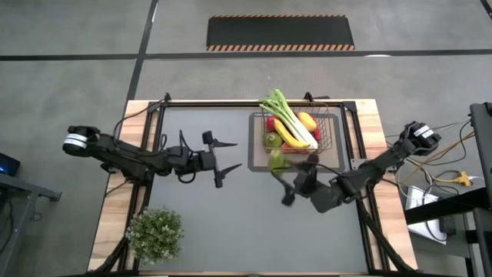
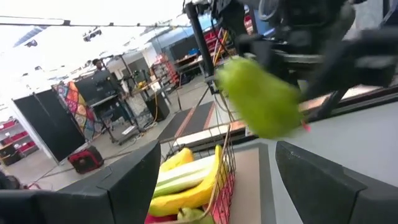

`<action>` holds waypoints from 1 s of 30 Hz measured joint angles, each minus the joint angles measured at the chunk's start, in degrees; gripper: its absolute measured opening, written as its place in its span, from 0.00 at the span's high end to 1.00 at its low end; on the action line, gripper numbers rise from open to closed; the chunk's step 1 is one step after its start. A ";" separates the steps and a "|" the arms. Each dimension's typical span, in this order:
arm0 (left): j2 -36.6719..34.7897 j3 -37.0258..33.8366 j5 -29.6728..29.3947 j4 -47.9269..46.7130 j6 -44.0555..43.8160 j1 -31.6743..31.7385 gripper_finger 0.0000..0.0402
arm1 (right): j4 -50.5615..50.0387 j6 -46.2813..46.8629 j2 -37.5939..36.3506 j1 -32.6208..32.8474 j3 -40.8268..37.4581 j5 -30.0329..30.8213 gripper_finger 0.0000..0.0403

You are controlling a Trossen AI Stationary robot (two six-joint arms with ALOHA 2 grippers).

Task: Build produce basket
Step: Put the chayote into the wire basket

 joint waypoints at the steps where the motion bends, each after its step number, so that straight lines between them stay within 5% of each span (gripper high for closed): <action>1: -0.39 0.00 0.36 0.07 0.33 0.00 0.26 | 3.28 -5.14 0.00 -0.87 -0.38 4.18 0.42; 5: -2.19 0.02 0.65 1.50 2.50 0.00 0.26 | 15.27 -17.03 -0.02 -7.59 -1.29 14.93 0.42; 12: -4.37 0.02 0.67 0.89 2.58 0.00 0.26 | 15.07 -8.89 -0.02 -23.12 -1.05 12.06 0.42; 18: -4.08 0.01 0.67 0.03 2.52 0.00 0.26 | -4.71 1.06 -0.02 -33.43 7.65 0.44 0.43; 25: -4.18 -0.02 0.67 -0.82 2.49 0.00 0.26 | -47.44 19.06 0.07 -45.32 23.30 -27.31 0.43; 30: -4.16 -0.02 0.67 -0.80 2.49 0.00 0.26 | -65.74 21.62 0.09 -52.05 26.32 -38.75 0.43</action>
